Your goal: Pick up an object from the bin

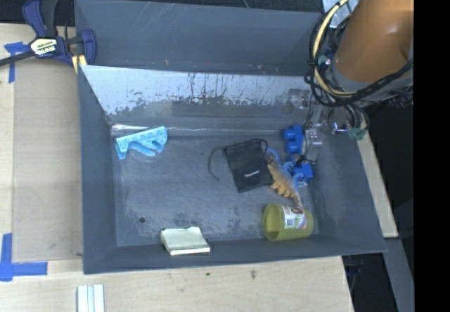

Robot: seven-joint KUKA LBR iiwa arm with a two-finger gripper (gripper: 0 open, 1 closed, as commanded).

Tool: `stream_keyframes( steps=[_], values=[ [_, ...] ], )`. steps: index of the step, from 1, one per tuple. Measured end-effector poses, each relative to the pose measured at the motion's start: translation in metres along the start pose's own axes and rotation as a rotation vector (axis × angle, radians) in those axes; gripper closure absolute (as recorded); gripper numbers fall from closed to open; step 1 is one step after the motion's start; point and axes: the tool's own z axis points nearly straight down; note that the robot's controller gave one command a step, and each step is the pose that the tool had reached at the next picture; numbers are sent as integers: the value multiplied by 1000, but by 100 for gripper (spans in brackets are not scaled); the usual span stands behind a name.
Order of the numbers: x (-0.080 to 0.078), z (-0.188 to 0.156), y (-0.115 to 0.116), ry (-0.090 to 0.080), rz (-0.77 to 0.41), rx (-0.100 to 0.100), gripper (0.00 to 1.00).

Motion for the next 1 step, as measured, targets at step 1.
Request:
stream_keyframes(
  steps=[1],
  values=[
    [-1, -5, 0, -9, -1, 1, 0]
  ],
)
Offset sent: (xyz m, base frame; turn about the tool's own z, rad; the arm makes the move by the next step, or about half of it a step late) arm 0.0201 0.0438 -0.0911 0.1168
